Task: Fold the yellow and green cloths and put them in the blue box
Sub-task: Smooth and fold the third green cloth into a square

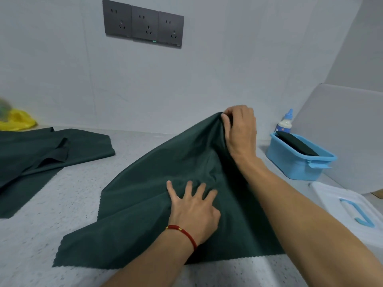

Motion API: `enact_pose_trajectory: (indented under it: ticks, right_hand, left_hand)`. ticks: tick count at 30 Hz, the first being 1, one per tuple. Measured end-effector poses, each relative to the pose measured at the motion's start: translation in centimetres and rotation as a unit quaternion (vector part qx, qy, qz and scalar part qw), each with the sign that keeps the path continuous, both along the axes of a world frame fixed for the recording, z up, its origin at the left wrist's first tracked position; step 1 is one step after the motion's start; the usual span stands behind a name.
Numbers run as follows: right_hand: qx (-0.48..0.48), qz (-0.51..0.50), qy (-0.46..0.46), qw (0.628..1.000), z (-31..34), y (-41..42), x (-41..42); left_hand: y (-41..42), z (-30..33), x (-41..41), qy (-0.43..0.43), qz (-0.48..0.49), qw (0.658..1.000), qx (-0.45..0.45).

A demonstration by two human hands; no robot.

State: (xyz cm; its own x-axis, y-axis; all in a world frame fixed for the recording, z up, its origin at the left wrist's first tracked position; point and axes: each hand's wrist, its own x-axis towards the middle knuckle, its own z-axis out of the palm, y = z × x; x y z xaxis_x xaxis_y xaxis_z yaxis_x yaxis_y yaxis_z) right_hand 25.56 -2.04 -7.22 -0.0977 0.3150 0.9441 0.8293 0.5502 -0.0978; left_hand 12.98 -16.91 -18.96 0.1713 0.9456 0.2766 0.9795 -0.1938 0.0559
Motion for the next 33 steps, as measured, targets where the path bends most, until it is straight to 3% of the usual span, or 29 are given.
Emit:
enact_pose_trajectory:
  ticks: [2, 4, 5, 6, 8, 10, 13, 15, 17, 20, 22, 25, 28, 30, 33]
  right_hand:
    - [-0.035, 0.006, -0.177, 0.983, -2.7, -0.7, 0.8]
    - [-0.176, -0.054, -0.381, 0.906, -5.6, -1.6, 2.5]
    - [-0.249, -0.077, -0.372, 0.891, -6.6, -2.1, 3.4]
    - [-0.291, -0.078, -0.303, 0.904, -7.1, -2.6, 3.9]
    - [-0.294, -0.082, -0.203, 0.930, -7.8, -3.8, 4.3]
    - [-0.317, -0.099, -0.201, 0.922, -8.5, -4.4, 3.7]
    - [-0.488, -0.123, -0.220, 0.836, -9.4, -4.6, 4.1]
    - [-0.549, -0.153, -0.197, 0.798, -9.3, -4.1, 5.3]
    - [-0.529, -0.190, -0.181, 0.807, -9.4, -4.2, 5.7]
    - [-0.441, -0.173, -0.172, 0.864, -10.2, -5.0, 4.7]
    - [-0.489, -0.140, -0.147, 0.849, -10.4, -5.4, 4.8]
    - [-0.496, -0.207, -0.154, 0.829, -10.0, -5.7, 5.7]
    - [-0.373, -0.222, -0.170, 0.885, -9.7, -6.4, 5.7]
    - [-0.353, -0.170, -0.158, 0.906, -9.7, -6.6, 5.2]
    - [-0.454, -0.159, -0.182, 0.858, -10.4, -7.1, 4.7]
  left_hand:
    - [-0.1, 0.2, 0.0, -0.020, 0.009, 1.000, -0.005]
    - [0.0, 0.3, 0.0, -0.028, 0.010, 1.000, -0.004]
    - [0.0, 0.3, 0.0, -0.029, 0.010, 1.000, -0.002]
    - [0.1, 0.4, 0.1, -0.030, 0.009, 1.000, 0.001]
    - [0.0, 0.4, 0.2, -0.022, 0.010, 1.000, 0.002]
    - [-0.2, 0.5, 0.2, -0.011, 0.011, 1.000, 0.014]
    - [-0.6, 0.8, 0.3, 0.007, 0.003, 0.999, 0.036]
    - [-0.5, 0.8, 0.3, 0.008, -0.001, 0.999, 0.037]
    - [-0.7, 0.9, 0.3, 0.002, 0.000, 1.000, 0.027]
    - [-1.1, 1.2, 0.4, -0.019, -0.011, 1.000, -0.014]
    - [-1.0, 2.1, 0.4, -0.057, -0.015, 0.997, -0.047]
    - [-0.1, 4.4, -0.8, -0.162, -0.003, 0.987, -0.016]
    - [3.6, 6.7, -4.7, -0.165, 0.100, 0.979, 0.062]
    - [6.5, 7.2, -7.8, -0.147, 0.174, 0.973, 0.034]
    - [9.9, 5.2, -11.4, -0.123, 0.182, 0.969, -0.111]
